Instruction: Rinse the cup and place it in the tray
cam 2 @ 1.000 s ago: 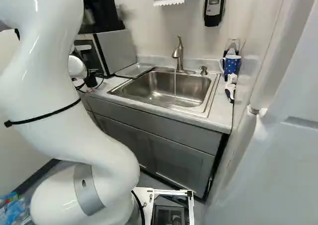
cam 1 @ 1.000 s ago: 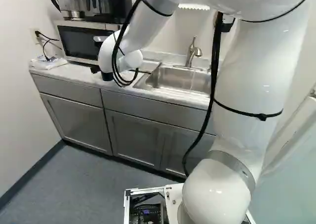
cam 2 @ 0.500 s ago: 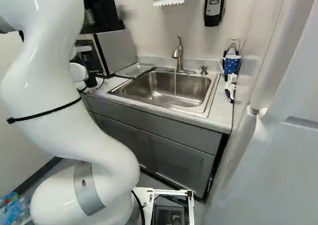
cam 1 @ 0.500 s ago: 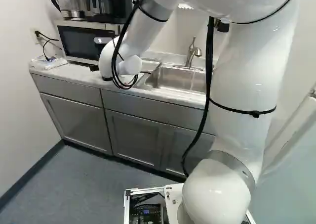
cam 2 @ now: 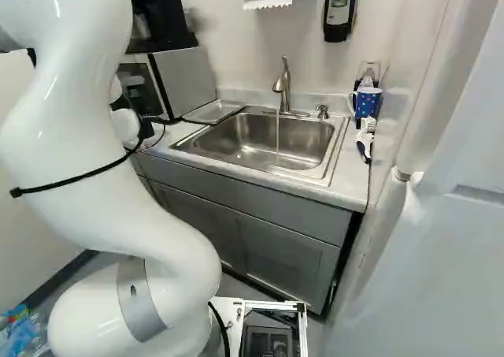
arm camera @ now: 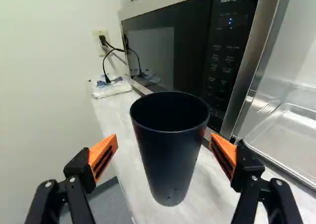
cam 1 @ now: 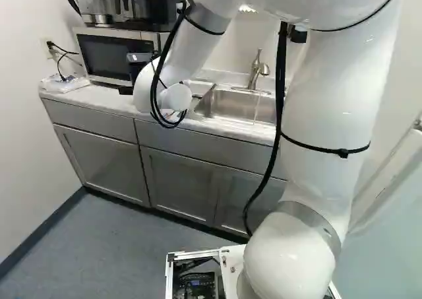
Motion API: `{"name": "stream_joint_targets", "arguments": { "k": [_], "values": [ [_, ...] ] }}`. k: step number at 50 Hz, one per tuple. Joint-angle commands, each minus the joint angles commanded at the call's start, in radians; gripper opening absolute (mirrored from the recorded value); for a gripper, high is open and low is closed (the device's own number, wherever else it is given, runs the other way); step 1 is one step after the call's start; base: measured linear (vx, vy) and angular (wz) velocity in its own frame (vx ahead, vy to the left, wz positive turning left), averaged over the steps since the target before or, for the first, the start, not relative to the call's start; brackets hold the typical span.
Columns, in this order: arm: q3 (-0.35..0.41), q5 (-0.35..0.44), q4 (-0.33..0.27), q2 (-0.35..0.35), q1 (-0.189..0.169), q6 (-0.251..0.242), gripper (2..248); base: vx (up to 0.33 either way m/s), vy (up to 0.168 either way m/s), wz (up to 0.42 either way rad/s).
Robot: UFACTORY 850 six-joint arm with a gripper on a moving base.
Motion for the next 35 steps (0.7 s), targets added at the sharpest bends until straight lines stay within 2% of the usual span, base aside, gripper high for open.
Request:
{"name": "stream_joint_targets", "arguments": {
  "k": [10,31,35],
  "values": [
    [0.016,0.056,0.000,0.006,0.001,0.000,247,0.000,0.000,0.000],
    [0.016,0.057,0.000,0.006,0.001,0.000,247,0.000,0.000,0.000],
    [0.016,0.057,0.000,0.006,0.001,0.000,241,0.000,0.000,0.000]
  ]
}}
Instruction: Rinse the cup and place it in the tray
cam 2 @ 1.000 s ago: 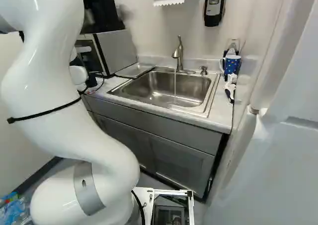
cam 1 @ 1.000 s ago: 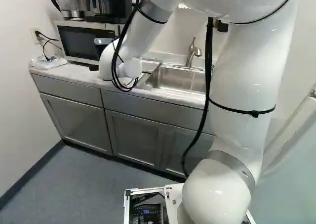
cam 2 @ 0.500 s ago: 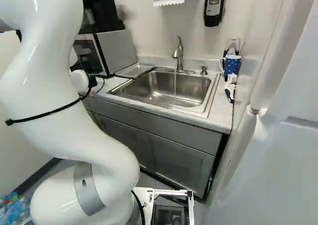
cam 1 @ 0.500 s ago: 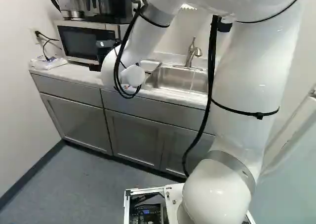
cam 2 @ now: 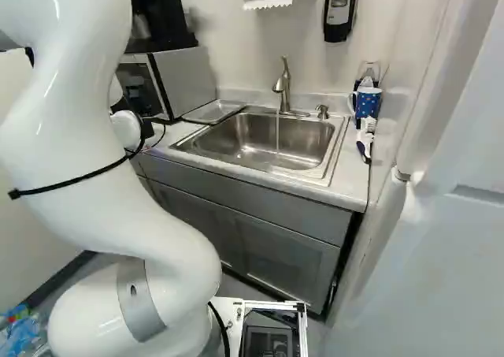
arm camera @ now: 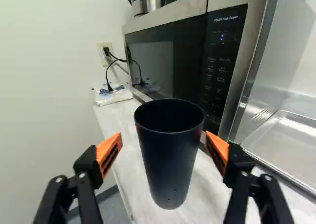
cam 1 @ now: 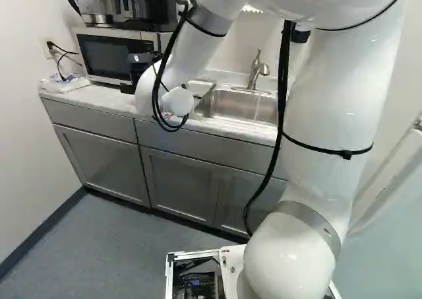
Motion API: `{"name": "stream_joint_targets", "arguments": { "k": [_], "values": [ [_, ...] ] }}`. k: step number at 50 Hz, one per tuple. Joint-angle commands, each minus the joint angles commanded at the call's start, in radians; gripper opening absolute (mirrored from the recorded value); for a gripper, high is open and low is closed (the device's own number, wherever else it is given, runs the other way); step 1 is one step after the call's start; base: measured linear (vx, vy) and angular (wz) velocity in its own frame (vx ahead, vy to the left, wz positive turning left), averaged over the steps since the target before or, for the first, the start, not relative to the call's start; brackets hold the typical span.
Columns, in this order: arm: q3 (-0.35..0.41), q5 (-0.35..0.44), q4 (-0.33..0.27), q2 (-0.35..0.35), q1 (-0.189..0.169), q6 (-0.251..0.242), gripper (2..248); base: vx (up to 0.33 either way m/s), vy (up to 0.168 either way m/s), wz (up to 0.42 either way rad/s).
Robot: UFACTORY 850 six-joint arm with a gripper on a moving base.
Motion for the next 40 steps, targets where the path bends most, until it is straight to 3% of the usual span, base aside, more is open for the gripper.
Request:
{"name": "stream_joint_targets", "arguments": {
  "k": [1,2,6,7,11,12,17,18,40],
  "values": [
    [0.000,0.000,0.000,0.000,0.000,0.000,241,0.000,0.000,0.000],
    [0.000,0.000,0.000,0.000,0.000,0.000,205,0.000,0.000,0.000],
    [0.000,0.000,0.000,0.000,0.000,0.000,205,0.000,0.000,0.000],
    [0.000,0.000,0.000,0.000,0.000,0.000,166,0.000,0.000,0.000],
    [0.000,0.000,0.000,0.000,0.000,0.000,166,0.000,0.000,0.000],
    [0.000,0.000,0.000,0.000,0.000,0.000,133,0.000,0.000,0.000],
    [0.000,0.000,0.000,0.000,0.000,0.000,133,0.000,0.000,0.000],
    [0.000,0.000,0.000,0.000,0.000,0.000,122,0.000,0.000,0.000],
    [0.000,0.000,0.000,0.025,-0.005,0.000,122,0.000,0.000,0.000]
  ]
}}
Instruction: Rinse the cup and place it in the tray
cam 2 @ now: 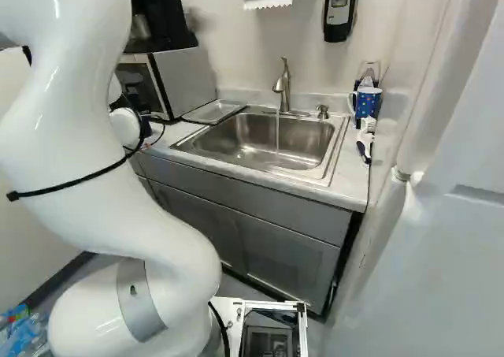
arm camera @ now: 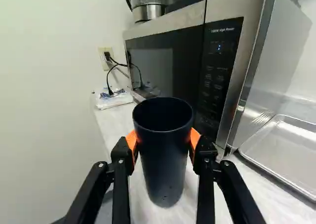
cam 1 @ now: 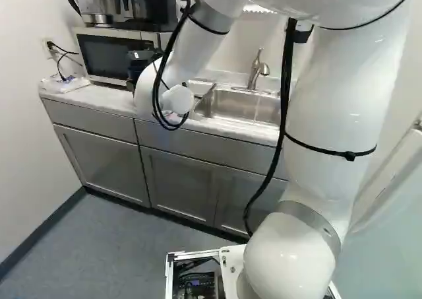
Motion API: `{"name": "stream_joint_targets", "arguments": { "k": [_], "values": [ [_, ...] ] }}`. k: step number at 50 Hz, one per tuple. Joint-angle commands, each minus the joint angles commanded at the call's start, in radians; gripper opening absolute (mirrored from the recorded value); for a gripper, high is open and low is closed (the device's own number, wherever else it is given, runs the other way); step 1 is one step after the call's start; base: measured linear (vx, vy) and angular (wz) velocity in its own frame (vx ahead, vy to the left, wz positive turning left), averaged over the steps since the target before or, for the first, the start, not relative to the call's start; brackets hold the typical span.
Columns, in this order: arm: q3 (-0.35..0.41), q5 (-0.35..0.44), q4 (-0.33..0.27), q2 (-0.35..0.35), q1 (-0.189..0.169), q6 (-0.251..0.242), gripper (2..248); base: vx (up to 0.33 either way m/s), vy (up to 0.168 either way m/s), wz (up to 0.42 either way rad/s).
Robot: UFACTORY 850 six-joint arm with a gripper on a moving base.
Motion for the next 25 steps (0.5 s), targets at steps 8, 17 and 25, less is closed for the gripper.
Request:
{"name": "stream_joint_targets", "arguments": {
  "k": [8,17,25],
  "values": [
    [0.016,0.000,0.000,0.031,-0.012,0.000,122,0.000,0.000,0.000],
    [0.042,-0.015,0.000,0.074,-0.031,0.000,122,0.000,0.000,0.000],
    [0.065,-0.042,0.000,0.113,-0.048,0.000,122,0.000,0.000,0.000]
  ]
}}
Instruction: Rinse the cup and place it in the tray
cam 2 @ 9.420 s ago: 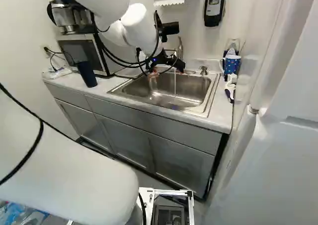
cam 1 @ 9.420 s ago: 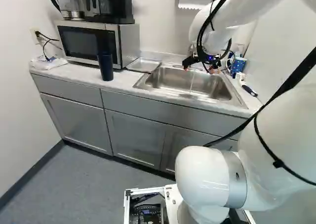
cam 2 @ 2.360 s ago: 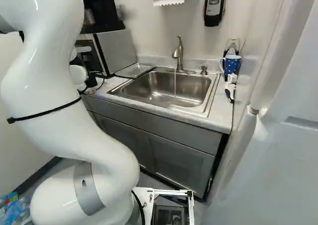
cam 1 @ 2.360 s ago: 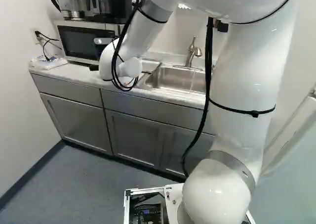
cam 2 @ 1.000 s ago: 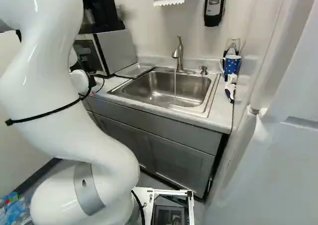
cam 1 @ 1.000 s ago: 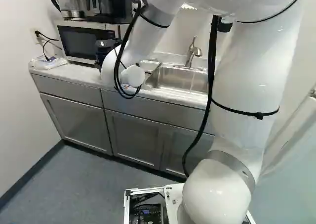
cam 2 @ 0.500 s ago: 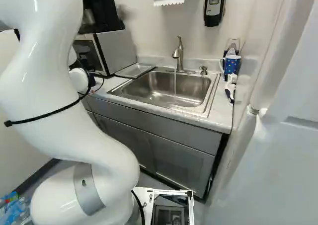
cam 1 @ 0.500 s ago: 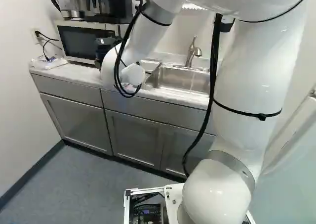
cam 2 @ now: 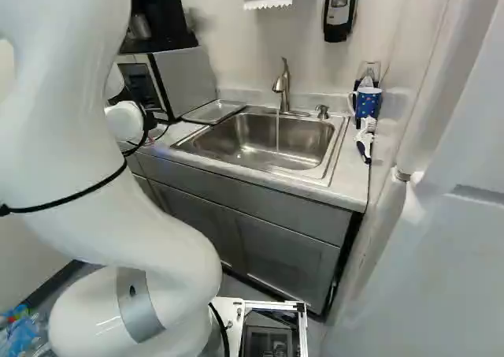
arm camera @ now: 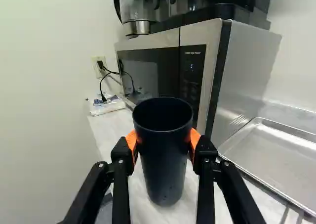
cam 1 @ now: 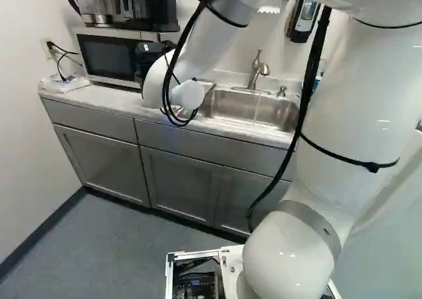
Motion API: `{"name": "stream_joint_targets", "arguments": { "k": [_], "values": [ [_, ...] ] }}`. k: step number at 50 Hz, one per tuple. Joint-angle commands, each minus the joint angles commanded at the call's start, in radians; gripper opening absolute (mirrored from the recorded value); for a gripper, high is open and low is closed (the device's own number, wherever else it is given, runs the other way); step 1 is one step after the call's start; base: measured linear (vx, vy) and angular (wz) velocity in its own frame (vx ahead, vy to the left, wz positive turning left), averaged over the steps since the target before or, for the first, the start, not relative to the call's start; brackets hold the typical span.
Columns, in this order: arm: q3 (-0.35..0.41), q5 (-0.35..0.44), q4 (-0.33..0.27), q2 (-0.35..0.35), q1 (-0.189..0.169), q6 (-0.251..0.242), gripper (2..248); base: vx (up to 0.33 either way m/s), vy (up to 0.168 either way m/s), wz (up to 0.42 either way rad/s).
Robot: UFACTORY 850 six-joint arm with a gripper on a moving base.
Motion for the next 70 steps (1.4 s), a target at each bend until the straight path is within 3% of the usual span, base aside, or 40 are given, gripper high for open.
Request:
{"name": "stream_joint_targets", "arguments": {
  "k": [16,70],
  "values": [
    [0.045,-0.016,0.000,0.070,-0.038,0.000,122,0.000,0.000,0.000],
    [0.156,-0.016,0.000,0.184,-0.193,0.000,122,0.000,0.000,0.000]
  ]
}}
